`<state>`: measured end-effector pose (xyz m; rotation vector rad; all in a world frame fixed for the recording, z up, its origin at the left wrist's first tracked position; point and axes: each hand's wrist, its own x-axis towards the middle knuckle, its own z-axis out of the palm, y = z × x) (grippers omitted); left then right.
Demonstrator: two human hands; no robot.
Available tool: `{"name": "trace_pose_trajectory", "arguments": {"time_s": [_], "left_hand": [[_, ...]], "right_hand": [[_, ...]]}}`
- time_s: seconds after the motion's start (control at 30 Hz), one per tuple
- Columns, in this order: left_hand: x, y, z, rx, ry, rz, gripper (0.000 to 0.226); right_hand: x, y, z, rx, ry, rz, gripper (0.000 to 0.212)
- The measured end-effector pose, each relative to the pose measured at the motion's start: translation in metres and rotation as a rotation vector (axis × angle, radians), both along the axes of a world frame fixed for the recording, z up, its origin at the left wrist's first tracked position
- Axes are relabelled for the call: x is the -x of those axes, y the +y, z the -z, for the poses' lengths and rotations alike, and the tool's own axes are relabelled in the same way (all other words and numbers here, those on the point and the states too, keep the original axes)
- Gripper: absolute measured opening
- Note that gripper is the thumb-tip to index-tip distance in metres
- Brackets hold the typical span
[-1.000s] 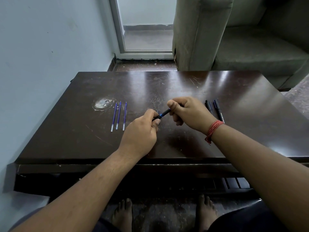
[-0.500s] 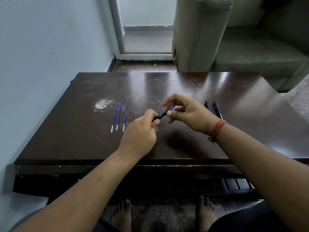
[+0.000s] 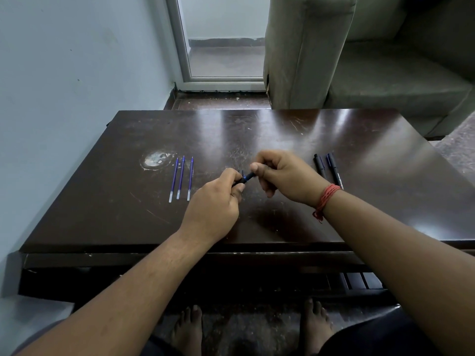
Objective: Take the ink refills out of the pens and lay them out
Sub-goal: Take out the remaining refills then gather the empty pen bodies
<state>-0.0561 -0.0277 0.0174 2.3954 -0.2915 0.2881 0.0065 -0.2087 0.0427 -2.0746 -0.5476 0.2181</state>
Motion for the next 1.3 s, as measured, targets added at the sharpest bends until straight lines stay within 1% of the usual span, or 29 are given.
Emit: {"name": "trace_pose_trajectory", "arguments": {"time_s": [0.07,0.1,0.2,0.27,0.33,0.43,0.47,0.5,0.53,0.6,0.67,0.73,0.77,0.83,0.87,0.97,1.07,1.17,1.3], "left_hand": [[0.000,0.000,-0.001,0.002,-0.001,-0.005,0.008],[0.000,-0.001,-0.001,0.003,-0.003,-0.007,0.008],[-0.001,-0.001,-0.002,0.012,-0.013,-0.006,0.008],[0.000,-0.001,-0.002,0.006,-0.018,-0.004,0.008],[0.000,-0.001,-0.002,-0.003,-0.014,-0.002,0.007],[0.000,0.000,-0.002,-0.010,-0.006,0.003,0.008],[0.000,0.000,-0.002,-0.010,-0.008,0.004,0.009],[0.000,0.000,-0.003,-0.007,-0.011,0.002,0.008],[0.000,0.000,-0.003,0.000,-0.012,-0.002,0.008],[-0.001,0.001,-0.002,0.020,-0.016,-0.008,0.008],[-0.002,0.002,-0.002,0.027,-0.023,-0.010,0.008],[-0.001,0.002,-0.001,0.012,-0.023,-0.007,0.008],[-0.001,0.002,-0.001,0.007,-0.022,-0.007,0.008],[-0.001,0.001,-0.001,0.003,-0.022,-0.004,0.008],[0.000,0.000,-0.002,0.002,-0.023,-0.001,0.008],[-0.001,0.001,-0.003,0.017,-0.022,0.002,0.008],[-0.001,0.001,-0.001,0.016,-0.034,0.002,0.008],[-0.002,0.002,0.001,0.001,-0.035,0.008,0.010],[-0.002,0.001,0.002,0.008,-0.045,-0.009,0.012]], "right_hand": [[0.001,0.002,-0.001,0.054,-0.031,0.023,0.032],[0.002,0.001,-0.002,0.020,-0.018,0.018,0.032],[0.002,-0.004,-0.004,-0.177,0.068,-0.061,0.011],[0.001,-0.004,-0.003,-0.206,0.089,-0.088,0.007],[0.003,0.000,-0.003,-0.160,0.075,-0.050,0.006],[0.003,0.005,-0.002,0.012,-0.005,0.036,0.028],[0.003,0.006,-0.003,0.048,-0.036,0.049,0.031],[0.004,0.005,-0.003,0.048,-0.047,0.051,0.030],[0.004,0.004,-0.003,0.009,-0.039,0.045,0.025],[0.004,0.000,-0.005,-0.094,0.006,-0.006,0.007],[0.003,-0.002,-0.004,-0.134,0.040,-0.050,0.009],[0.003,-0.001,-0.003,-0.109,0.039,-0.039,0.004],[0.003,0.000,-0.003,-0.081,0.022,-0.020,0.005],[0.002,0.000,-0.003,-0.021,-0.017,0.015,0.018],[0.003,0.000,-0.004,-0.013,-0.024,0.017,0.020],[0.002,-0.005,-0.005,-0.087,0.000,-0.013,0.008],[0.001,-0.005,-0.004,-0.129,0.002,-0.046,0.008],[0.000,-0.002,-0.004,-0.037,-0.065,-0.009,0.007],[0.001,0.002,-0.004,0.100,-0.198,0.026,0.019]]}}
